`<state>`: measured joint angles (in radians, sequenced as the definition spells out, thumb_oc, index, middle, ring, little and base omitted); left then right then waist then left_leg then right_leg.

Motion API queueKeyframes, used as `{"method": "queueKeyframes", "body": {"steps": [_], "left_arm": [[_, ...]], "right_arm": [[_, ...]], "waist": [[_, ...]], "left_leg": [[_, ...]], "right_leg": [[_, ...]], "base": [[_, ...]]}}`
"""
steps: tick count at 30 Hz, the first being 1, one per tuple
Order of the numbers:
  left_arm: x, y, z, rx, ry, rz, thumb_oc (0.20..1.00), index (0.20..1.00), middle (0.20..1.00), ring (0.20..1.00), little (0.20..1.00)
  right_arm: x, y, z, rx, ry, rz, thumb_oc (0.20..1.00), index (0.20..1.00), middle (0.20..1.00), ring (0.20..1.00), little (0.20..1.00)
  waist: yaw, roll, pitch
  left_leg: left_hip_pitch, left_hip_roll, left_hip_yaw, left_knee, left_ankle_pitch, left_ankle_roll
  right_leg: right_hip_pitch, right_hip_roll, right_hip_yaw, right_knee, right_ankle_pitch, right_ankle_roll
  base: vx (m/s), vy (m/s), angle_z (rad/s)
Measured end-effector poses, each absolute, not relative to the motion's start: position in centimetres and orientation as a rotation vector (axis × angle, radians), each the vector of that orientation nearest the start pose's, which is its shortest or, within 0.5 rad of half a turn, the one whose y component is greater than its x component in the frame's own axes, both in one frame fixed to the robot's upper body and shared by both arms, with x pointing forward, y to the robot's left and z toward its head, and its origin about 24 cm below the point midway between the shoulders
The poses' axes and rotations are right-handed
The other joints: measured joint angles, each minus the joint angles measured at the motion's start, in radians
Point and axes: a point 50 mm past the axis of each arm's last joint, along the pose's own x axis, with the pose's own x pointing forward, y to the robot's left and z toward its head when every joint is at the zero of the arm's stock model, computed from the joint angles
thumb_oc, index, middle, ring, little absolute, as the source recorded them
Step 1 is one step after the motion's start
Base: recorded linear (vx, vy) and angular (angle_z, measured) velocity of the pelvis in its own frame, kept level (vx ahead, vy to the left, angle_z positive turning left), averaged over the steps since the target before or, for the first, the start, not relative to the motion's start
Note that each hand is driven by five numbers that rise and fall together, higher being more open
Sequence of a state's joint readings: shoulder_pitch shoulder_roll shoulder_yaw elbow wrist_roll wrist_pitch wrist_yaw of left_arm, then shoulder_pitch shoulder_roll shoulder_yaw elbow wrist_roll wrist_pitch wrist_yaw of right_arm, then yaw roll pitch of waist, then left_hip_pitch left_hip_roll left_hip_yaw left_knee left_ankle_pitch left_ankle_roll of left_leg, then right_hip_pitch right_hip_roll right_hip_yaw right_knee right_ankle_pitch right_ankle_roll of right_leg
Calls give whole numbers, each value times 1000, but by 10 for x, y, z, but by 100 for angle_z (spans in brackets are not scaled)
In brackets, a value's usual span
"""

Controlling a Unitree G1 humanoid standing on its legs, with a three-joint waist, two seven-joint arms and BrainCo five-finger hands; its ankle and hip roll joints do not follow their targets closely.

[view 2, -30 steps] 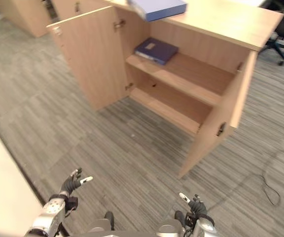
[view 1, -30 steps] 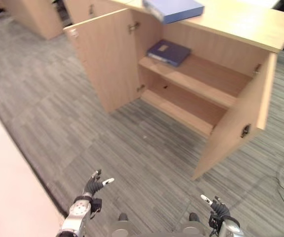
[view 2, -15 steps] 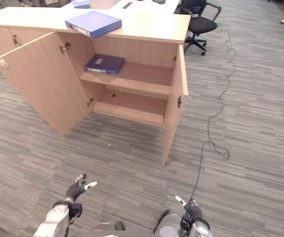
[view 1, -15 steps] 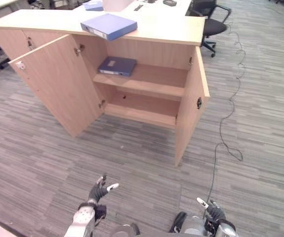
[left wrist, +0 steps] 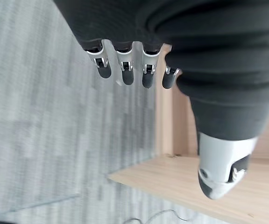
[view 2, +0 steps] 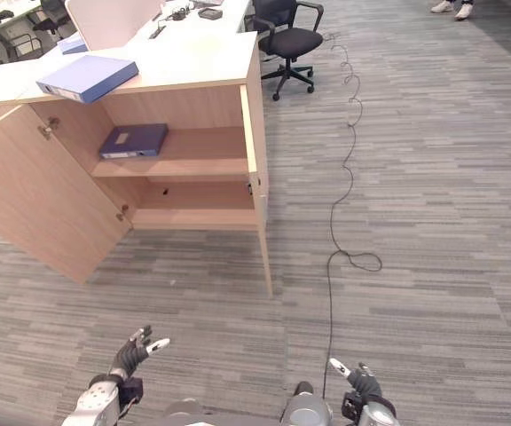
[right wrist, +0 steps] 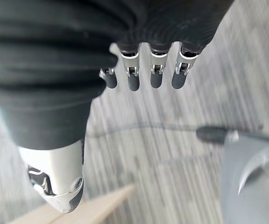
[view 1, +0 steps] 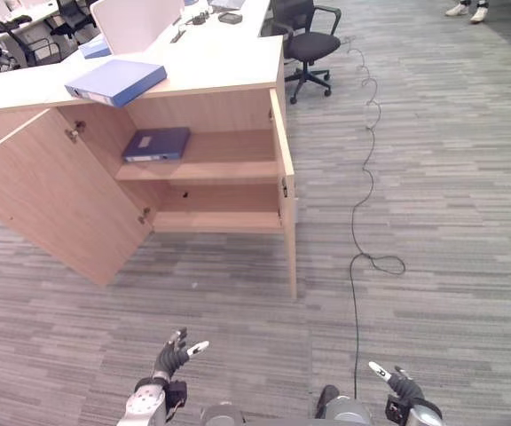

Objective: Put the empty folder in the office cabinet

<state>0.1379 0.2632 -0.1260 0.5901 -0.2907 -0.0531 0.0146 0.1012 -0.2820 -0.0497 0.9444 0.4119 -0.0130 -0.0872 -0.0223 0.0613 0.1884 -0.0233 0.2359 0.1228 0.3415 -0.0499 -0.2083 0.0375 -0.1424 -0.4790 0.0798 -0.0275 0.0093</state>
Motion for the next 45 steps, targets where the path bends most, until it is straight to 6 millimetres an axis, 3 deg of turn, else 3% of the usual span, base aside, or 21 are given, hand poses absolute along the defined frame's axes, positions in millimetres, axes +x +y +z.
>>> {"method": "queueKeyframes", "body": {"steps": [4,8,13,14,15,16,18,19,20,23,24,29,30,31,33,34,36,38,39,40,45], "left_arm": [[169,209,-101,-14,671,100,1000,1000,1000,1000,1000],[166,210,-104,-19,692,120,1000,1000,1000,1000,1000],[158,211,-109,-22,722,131,1000,1000,1000,1000,1000],[153,212,-111,-22,735,135,1000,1000,1000,1000,1000],[156,215,-110,-12,729,137,1000,1000,1000,1000,1000],[161,226,-106,22,721,146,1000,1000,1000,1000,1000],[172,244,-95,83,681,149,1000,1000,1000,1000,1000],[178,249,-90,102,663,150,1000,1000,1000,1000,1000],[180,257,-85,133,647,152,1000,1000,1000,1000,1000],[185,258,-79,154,620,132,1000,1000,1000,1000,1000],[187,257,-78,156,610,123,1000,1000,1000,1000,1000],[193,284,-61,264,581,129,1000,1000,1000,1000,1000],[194,285,-60,254,575,146,1000,1000,1000,1000,1000],[193,275,-69,207,595,154,1000,1000,1000,1000,1000],[181,260,-82,145,630,156,1000,1000,1000,1000,1000],[171,258,-89,132,668,161,1000,1000,1000,1000,1000],[164,245,-97,93,699,144,1000,1000,1000,1000,1000],[158,238,-103,70,724,146,1000,1000,1000,1000,1000],[156,237,-102,67,720,138,1000,1000,1000,1000,1000],[147,227,-108,42,741,122,1000,1000,1000,1000,1000],[154,215,-106,9,716,107,1000,1000,1000,1000,1000]], "right_arm": [[107,-271,-135,75,968,-458,1000,1000,1000,1000,1000],[108,-271,-135,58,970,-447,1000,1000,1000,1000,1000],[98,-279,-134,21,991,-435,1000,1000,1000,1000,1000],[96,-288,-131,-5,992,-443,1000,1000,1000,1000,1000],[96,-286,-132,7,994,-451,1000,1000,1000,1000,1000],[96,-271,-138,56,1003,-441,1000,1000,1000,1000,1000],[94,-240,-148,147,1027,-396,1000,1000,1000,1000,1000],[100,-226,-150,181,1021,-369,1000,1000,1000,1000,1000],[106,-218,-149,203,998,-352,1000,1000,1000,1000,1000],[110,-218,-147,206,978,-359,1000,1000,1000,1000,1000],[115,-217,-146,209,966,-355,1000,1000,1000,1000,1000],[123,-170,-149,299,974,-267,1000,1000,1000,1000,1000],[122,-168,-150,297,979,-255,1000,1000,1000,1000,1000],[127,-173,-148,286,962,-258,1000,1000,1000,1000,1000],[137,-186,-142,247,922,-253,1000,1000,1000,1000,1000],[144,-192,-138,225,901,-250,1000,1000,1000,1000,1000],[148,-205,-135,190,882,-263,1000,1000,1000,1000,1000],[144,-217,-136,161,904,-292,1000,1000,1000,1000,1000],[132,-223,-140,161,931,-330,1000,1000,1000,1000,1000],[112,-235,-144,134,981,-362,1000,1000,1000,1000,1000],[105,-258,-140,78,985,-399,1000,1000,1000,1000,1000]], "waist": [[10,-20,-12],[36,-8,-18],[76,0,-17],[90,20,-26],[88,15,-21],[89,-54,-9],[92,-103,-22],[102,-113,-19],[117,-120,-21],[118,-141,-31],[114,-142,-24],[117,-227,5],[106,-227,7],[103,-149,23],[96,-88,32],[87,-53,47],[44,-37,45],[45,-65,33],[20,-116,18],[30,-80,-10],[22,14,-15]], "left_leg": [[27,136,-60,-354,94,-5],[4,235,-129,-391,131,-42],[-64,239,-129,-345,145,-12],[-90,239,-111,-299,117,30],[-113,216,-81,-250,173,-76],[-128,150,-52,-207,147,-69],[-187,113,-8,-128,115,-35],[-180,99,-8,-105,96,-7],[-173,81,-4,-72,62,26],[-161,7,29,-21,-6,64],[-157,-14,37,-15,-21,85],[-102,-110,133,26,-89,185],[-93,-125,113,1,-109,180],[-63,-71,80,-53,-86,185],[1,-61,67,-147,-68,198],[54,-45,63,-218,-33,211],[100,-57,60,-291,0,180],[132,-91,81,-361,5,184],[170,-139,73,-397,25,153],[219,-123,48,-423,20,149],[190,-82,56,-283,12,108]], "right_leg": [[-15,13,29,19,-27,11],[-27,5,47,90,-72,36],[-34,-113,84,219,-124,131],[-20,-172,96,236,-116,199],[5,-218,95,233,-105,235],[30,-278,95,212,-82,236],[52,-319,87,149,74,146],[47,-326,85,161,88,129],[57,-317,89,146,219,99],[88,-379,90,100,473,88],[82,-396,87,101,542,4],[104,-457,69,174,558,-13],[82,-456,142,247,558,-13],[18,-356,185,390,326,169],[-54,-236,146,414,105,200],[-75,-154,102,386,20,156],[-104,-90,35,300,-4,124],[-163,-60,-31,167,-12,146],[-160,-76,-50,89,49,93],[-122,-31,-16,63,71,24],[-48,25,-7,-31,82,4]], "base": [[180,287,-13],[170,334,-12],[116,449,1],[128,670,5],[189,706,24],[127,354,59],[94,295,68],[102,375,37],[126,421,20],[120,456,22],[151,517,8],[159,469,13],[235,468,70],[244,396,55],[182,250,-7],[144,62,-32],[212,81,9],[192,46,29],[224,26,46],[207,6,27],[54,11,-13]]}}
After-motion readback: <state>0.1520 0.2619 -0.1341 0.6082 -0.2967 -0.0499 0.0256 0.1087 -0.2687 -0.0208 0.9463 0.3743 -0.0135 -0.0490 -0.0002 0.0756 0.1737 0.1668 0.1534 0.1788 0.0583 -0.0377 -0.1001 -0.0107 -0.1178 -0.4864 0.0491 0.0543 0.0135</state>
